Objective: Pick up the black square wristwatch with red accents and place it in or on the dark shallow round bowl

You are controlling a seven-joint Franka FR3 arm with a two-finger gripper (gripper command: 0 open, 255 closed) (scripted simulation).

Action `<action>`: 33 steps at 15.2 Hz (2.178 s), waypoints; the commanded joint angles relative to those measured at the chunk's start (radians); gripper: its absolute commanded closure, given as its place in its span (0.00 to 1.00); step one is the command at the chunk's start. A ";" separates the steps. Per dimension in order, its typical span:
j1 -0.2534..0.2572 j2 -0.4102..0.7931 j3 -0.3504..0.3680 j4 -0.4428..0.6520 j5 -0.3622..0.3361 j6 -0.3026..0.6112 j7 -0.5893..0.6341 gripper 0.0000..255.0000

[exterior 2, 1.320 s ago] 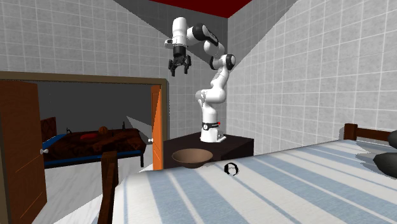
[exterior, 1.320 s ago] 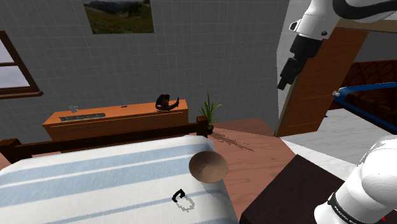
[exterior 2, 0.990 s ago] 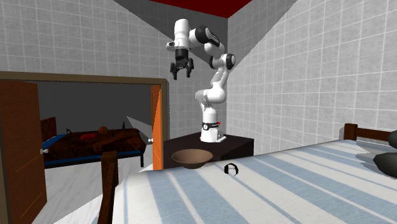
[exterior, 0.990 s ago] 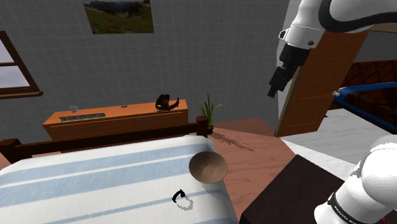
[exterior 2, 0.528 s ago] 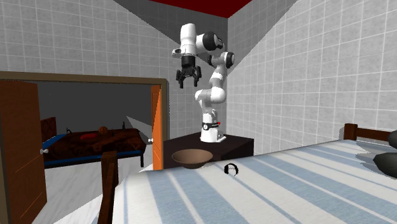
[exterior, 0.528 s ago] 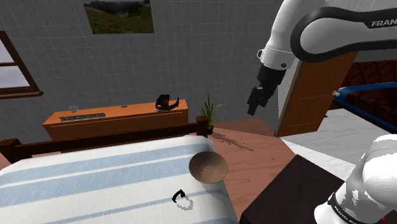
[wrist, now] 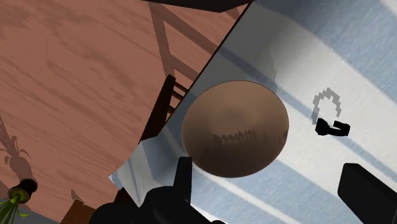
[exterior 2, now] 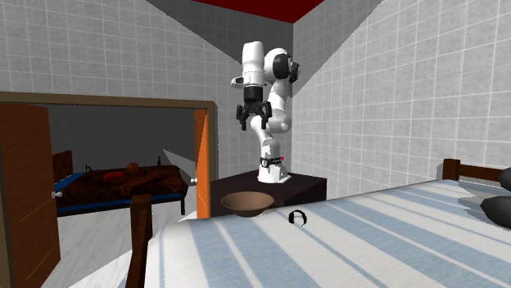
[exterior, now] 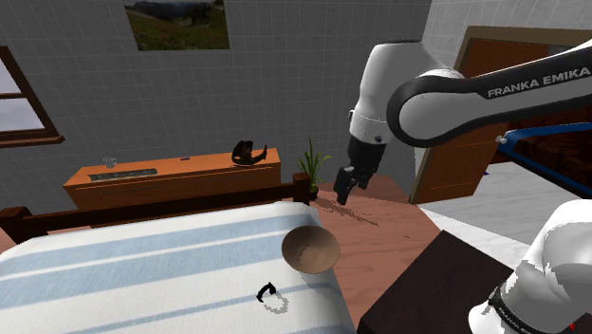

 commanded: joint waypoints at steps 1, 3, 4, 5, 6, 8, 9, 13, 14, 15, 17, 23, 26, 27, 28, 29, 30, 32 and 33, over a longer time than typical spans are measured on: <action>0.000 0.069 0.039 0.016 -0.005 0.051 0.040 0.00; 0.001 0.136 0.078 0.032 -0.016 0.096 0.085 0.00; 0.000 0.170 0.098 0.042 -0.024 0.119 0.108 0.00; -0.001 0.206 0.117 0.054 -0.036 0.140 0.133 0.00; -0.002 0.243 0.135 0.066 -0.049 0.161 0.160 0.00; -0.004 0.320 0.171 0.094 -0.085 0.200 0.216 0.00; -0.004 0.361 0.186 0.111 -0.108 0.218 0.247 0.00; 0.008 0.531 0.230 0.188 -0.225 0.276 0.384 0.00; 0.016 0.574 0.235 0.211 -0.259 0.286 0.420 0.00; 0.028 0.618 0.235 0.235 -0.293 0.295 0.455 0.00; 0.058 0.706 0.229 0.288 -0.360 0.306 0.522 0.00; 0.183 0.953 0.172 0.475 -0.509 0.308 0.674 0.00; 0.211 1.005 0.154 0.513 -0.532 0.314 0.696 0.00; 0.214 1.015 0.150 0.513 -0.538 0.323 0.700 0.00; 0.218 1.025 0.145 0.514 -0.544 0.333 0.704 0.00; 0.221 1.035 0.140 0.514 -0.551 0.341 0.708 0.00; 0.225 1.045 0.135 0.515 -0.557 0.350 0.712 0.00; 0.235 1.072 0.122 0.518 -0.573 0.373 0.722 0.00; 0.235 1.072 0.122 0.518 -0.573 0.373 0.722 0.00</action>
